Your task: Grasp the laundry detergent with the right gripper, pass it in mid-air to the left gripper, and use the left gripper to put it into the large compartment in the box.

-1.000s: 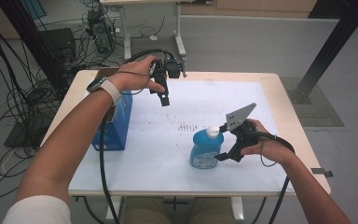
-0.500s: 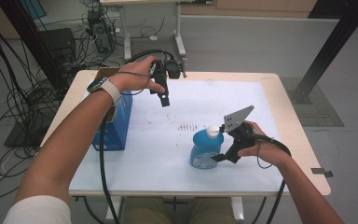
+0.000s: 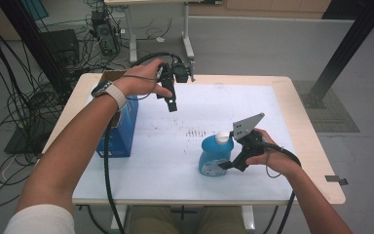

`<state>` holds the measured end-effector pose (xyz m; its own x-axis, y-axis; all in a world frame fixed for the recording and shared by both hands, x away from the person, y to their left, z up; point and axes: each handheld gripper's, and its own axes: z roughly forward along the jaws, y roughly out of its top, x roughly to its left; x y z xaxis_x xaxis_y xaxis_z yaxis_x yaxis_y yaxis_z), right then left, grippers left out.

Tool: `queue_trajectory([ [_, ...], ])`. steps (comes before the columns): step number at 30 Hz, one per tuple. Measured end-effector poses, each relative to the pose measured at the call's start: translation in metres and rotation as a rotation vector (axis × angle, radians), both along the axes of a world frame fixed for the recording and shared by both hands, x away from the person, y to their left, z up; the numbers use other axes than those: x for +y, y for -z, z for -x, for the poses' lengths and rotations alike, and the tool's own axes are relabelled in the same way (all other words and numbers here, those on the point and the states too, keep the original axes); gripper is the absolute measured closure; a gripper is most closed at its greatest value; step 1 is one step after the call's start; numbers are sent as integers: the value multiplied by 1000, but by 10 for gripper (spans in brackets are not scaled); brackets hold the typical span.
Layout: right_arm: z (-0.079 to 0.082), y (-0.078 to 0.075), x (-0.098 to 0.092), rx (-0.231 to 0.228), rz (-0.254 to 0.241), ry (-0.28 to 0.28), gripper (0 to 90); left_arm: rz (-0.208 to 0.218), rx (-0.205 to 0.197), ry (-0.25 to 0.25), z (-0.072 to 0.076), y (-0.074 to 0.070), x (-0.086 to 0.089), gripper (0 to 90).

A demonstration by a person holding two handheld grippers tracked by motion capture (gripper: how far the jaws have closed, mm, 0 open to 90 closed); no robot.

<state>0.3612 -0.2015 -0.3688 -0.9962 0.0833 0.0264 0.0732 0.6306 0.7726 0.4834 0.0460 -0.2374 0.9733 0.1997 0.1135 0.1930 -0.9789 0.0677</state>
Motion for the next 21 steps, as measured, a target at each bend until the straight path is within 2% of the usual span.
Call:
queue_trajectory([
  [12, 1, 5, 3, -3, -19, -12, 125, -1, 2, -1, 0, 2, 1, 98],
  [15, 1, 6, 2, 6, -44, -26, 136, -1, 5, -2, 0, 2, 1, 98],
  [21, 1, 8, 3, 1, -53, -32, 169, -2, 5, -2, -1, 3, 1, 99],
])
